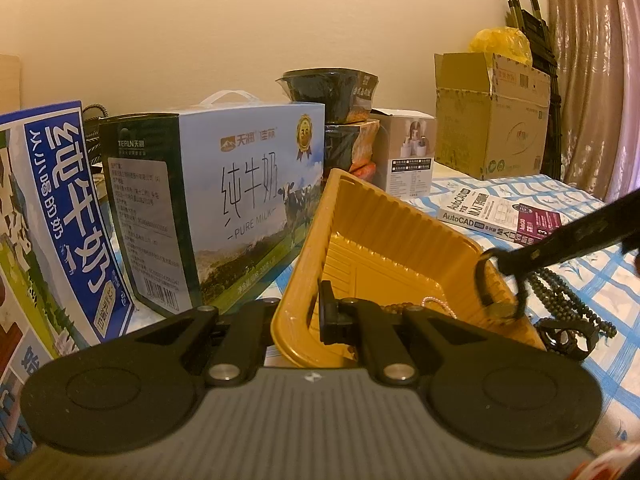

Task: Organize jewelry
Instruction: 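Carry the black watch into the orange tray and open the right tool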

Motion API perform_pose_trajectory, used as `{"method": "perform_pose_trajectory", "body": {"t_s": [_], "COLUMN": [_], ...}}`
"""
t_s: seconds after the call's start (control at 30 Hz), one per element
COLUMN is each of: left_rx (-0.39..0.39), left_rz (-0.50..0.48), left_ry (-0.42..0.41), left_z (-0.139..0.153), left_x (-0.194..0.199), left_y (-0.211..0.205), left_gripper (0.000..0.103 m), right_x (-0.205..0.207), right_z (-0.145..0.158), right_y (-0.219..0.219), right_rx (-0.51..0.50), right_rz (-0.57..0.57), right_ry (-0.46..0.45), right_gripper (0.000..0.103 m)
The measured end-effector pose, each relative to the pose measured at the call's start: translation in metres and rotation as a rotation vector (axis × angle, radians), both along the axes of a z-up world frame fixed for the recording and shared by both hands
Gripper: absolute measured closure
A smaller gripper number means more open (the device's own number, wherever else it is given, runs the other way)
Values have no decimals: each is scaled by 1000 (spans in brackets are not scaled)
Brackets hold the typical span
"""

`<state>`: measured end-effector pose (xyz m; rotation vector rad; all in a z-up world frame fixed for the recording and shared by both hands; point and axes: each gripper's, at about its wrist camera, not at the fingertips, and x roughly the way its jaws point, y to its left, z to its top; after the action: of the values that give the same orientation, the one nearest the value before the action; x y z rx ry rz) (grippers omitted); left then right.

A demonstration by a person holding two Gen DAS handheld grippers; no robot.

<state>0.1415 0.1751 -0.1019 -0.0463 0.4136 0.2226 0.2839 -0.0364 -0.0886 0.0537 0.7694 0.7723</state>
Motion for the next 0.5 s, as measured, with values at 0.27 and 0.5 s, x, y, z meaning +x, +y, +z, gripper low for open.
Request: {"method": "perform_pose_trajectory", "body": {"t_s": [0.27,0.5], "left_rx": [5,0], "left_rz": [-3,-3], "left_ry": [2,3], "left_z": [-1,-1], "left_x": [1,1], "left_y": [0,0], "left_gripper": [96,96], "right_x": [-2,-7], "right_z": [-13,5], "right_y": [34,2], "right_rx": [-107,-23], "right_rz": [8,-1], "right_ry": [-85,-91], "right_gripper": [90,58]}}
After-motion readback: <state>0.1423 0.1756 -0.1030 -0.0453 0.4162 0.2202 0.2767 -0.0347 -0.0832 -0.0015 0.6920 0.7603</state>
